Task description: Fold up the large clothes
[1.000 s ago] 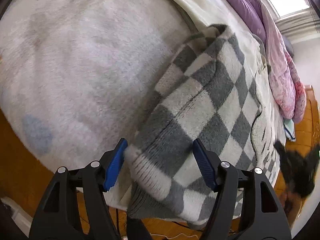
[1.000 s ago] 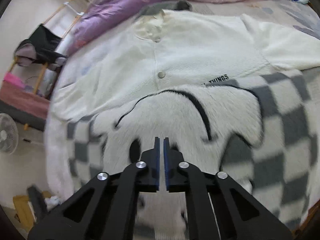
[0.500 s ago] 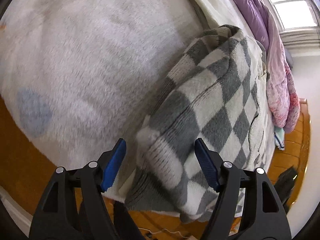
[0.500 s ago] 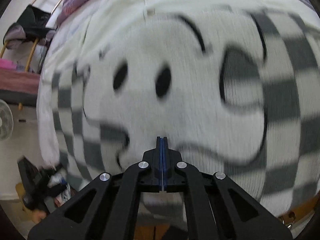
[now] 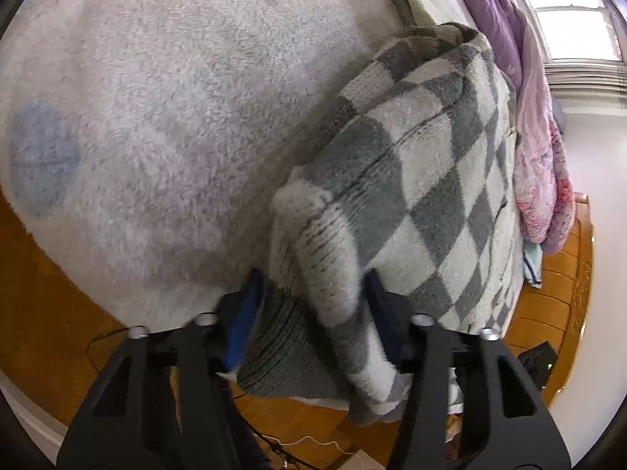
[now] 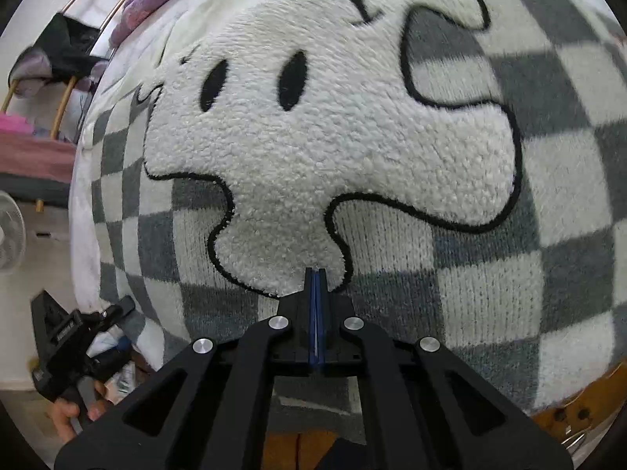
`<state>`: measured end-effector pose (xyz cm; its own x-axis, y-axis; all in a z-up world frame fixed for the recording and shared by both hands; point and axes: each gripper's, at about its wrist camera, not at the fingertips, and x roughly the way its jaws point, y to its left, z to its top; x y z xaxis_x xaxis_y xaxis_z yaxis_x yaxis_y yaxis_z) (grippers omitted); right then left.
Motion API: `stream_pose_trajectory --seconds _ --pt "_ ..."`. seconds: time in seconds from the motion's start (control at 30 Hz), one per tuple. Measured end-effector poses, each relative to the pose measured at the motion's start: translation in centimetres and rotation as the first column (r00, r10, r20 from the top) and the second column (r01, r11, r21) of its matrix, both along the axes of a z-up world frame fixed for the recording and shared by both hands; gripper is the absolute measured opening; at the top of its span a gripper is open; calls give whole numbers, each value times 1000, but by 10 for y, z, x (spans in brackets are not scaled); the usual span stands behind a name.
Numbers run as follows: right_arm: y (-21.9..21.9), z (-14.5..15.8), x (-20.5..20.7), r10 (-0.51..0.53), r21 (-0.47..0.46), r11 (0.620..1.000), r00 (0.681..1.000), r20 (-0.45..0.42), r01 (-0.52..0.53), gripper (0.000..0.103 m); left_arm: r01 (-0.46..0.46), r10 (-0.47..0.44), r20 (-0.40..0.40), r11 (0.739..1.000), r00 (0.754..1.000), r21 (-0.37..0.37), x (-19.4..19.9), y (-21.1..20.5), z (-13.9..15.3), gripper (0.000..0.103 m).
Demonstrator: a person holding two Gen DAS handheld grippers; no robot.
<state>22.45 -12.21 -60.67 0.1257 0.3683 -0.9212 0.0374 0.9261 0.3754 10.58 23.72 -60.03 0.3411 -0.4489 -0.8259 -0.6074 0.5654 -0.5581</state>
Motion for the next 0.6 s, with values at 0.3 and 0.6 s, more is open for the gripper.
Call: stream_pose_trajectory --seconds 0.3,0.6 --pt "56 57 -57 212 -12 976 945 248 -216 22 50 -55 73 997 996 58 6 -16 61 18" --pt "143 94 -96 389 50 890 813 433 -453 57 130 -135 115 990 984 46 27 -41 106 18"
